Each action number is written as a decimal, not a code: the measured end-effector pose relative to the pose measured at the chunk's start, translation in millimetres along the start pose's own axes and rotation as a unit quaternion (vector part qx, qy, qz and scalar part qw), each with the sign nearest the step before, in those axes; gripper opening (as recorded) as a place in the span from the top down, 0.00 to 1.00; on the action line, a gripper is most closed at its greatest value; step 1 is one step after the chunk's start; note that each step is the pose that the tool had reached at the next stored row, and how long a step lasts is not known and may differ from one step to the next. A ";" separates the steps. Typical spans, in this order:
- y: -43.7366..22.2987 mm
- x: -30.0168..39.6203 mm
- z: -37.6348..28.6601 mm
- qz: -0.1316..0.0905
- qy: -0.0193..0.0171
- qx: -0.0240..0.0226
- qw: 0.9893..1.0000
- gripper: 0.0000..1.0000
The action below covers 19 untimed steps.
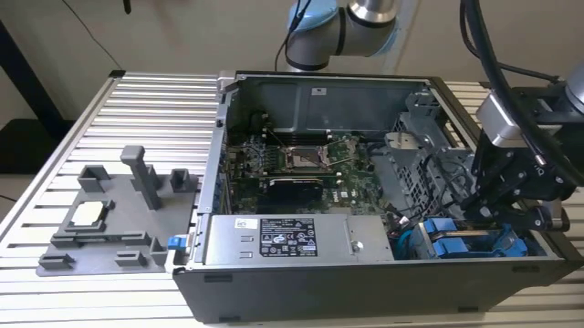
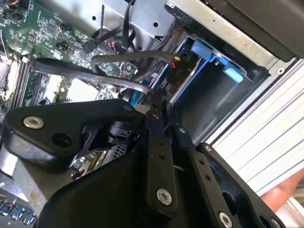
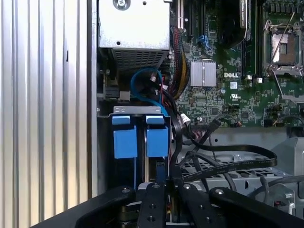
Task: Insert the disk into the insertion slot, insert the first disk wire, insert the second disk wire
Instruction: 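Insert the second disk wire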
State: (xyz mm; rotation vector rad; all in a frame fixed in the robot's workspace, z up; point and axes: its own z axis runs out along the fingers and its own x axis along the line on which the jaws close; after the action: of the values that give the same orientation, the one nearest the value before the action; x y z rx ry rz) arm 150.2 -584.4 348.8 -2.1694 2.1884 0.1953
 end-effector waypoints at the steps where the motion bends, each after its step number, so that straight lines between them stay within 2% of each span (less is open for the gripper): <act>1: -0.2 0.1 0.8 0.001 0.000 0.000 1.000 0.84; 19: -4.6 1.5 11.8 0.006 0.000 0.002 1.000 0.84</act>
State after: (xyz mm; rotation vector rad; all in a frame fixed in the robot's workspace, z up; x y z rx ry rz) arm 154.2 -584.4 336.6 -2.1545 2.1986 0.1911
